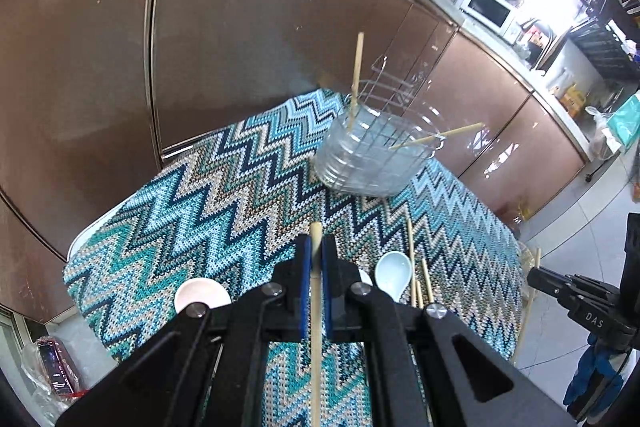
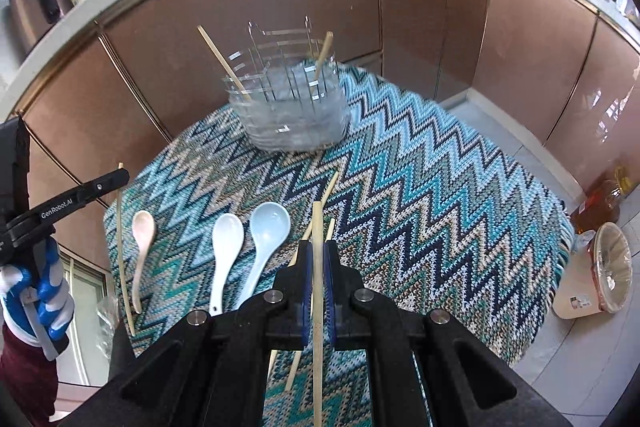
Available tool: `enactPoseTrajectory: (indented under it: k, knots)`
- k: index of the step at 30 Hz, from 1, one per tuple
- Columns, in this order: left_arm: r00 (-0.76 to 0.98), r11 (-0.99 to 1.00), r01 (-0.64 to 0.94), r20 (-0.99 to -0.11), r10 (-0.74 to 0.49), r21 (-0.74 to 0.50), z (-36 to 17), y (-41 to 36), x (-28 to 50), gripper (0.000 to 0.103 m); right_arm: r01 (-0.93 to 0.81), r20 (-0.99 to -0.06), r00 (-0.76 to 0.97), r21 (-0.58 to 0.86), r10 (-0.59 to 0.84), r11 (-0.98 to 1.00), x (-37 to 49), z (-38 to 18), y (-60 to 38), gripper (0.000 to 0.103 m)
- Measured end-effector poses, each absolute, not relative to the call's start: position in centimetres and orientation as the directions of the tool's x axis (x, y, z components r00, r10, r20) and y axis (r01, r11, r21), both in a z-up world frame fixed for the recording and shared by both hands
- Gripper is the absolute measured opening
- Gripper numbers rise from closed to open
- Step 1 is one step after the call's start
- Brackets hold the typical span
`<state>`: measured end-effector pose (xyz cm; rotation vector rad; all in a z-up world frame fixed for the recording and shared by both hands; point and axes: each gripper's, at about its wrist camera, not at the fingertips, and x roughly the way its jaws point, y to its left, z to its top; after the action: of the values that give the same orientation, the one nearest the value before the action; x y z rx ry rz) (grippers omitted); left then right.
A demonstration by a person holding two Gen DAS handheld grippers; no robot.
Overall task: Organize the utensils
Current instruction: 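Close the left tool on its chopstick while the right tool closes on its own, then lift the left tool's chopstick toward the rack while the right tool carries its own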
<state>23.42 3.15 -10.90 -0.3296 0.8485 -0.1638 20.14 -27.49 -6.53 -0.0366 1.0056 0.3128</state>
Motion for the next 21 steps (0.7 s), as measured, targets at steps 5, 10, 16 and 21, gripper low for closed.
enactPoseTrajectory:
  k: [5,10,16,21]
  knots:
    - [0.68,0.934,0.016,-0.681,-0.271,-0.356,-9.5,3.4,21.9,0.005,-0.28,-0.8,0.543,0.115,0.256,0.953,18.1,-4.5,-27.1,0.006]
    - [0.707,0.931,0.02,-0.653,-0.27,-0.364,-8.1,3.6,20.3,0.005,-0.292,-0.757,0.591,0.124,0.28,0.948,16.2,-2.6,-26.5,0.006]
    - [0.742,0.931,0.024,-0.617,-0.261,-0.365,-6.5,3.7,19.0,0.005,-0.326,-0.7,0.638,0.131,0.321,0.936,14.6,-0.2,-25.6,0.006]
    - [0.773,0.932,0.028,-0.584,-0.25,-0.362,-5.0,3.9,18.4,0.005,-0.356,-0.657,0.666,0.136,0.353,0.925,14.2,1.4,-24.6,0.006]
